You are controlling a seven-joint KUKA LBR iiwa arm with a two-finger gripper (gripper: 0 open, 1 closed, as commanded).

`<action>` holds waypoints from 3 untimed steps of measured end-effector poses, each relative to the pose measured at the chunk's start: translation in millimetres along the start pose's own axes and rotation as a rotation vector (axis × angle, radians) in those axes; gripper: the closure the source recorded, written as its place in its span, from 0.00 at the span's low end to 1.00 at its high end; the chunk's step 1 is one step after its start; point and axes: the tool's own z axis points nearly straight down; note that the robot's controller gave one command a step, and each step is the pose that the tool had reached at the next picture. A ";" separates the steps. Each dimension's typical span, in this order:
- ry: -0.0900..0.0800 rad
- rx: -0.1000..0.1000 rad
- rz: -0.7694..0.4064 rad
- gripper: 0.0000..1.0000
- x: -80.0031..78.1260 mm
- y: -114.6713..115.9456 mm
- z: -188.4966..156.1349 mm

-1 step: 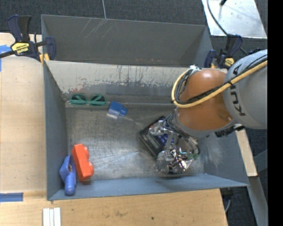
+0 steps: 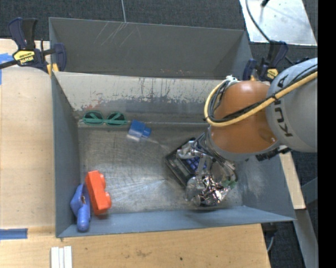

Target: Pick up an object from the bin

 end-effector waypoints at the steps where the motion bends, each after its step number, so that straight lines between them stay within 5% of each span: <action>1: 0.001 -0.003 0.058 0.00 -53.4 -42.4 57.8; 2: -0.010 -0.008 0.131 0.00 -61.0 -57.0 55.3; 3: -0.017 0.005 0.075 0.00 -59.9 -50.7 52.3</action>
Offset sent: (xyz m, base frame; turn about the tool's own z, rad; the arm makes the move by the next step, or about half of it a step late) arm 0.0573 -0.0627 -0.0608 0.1373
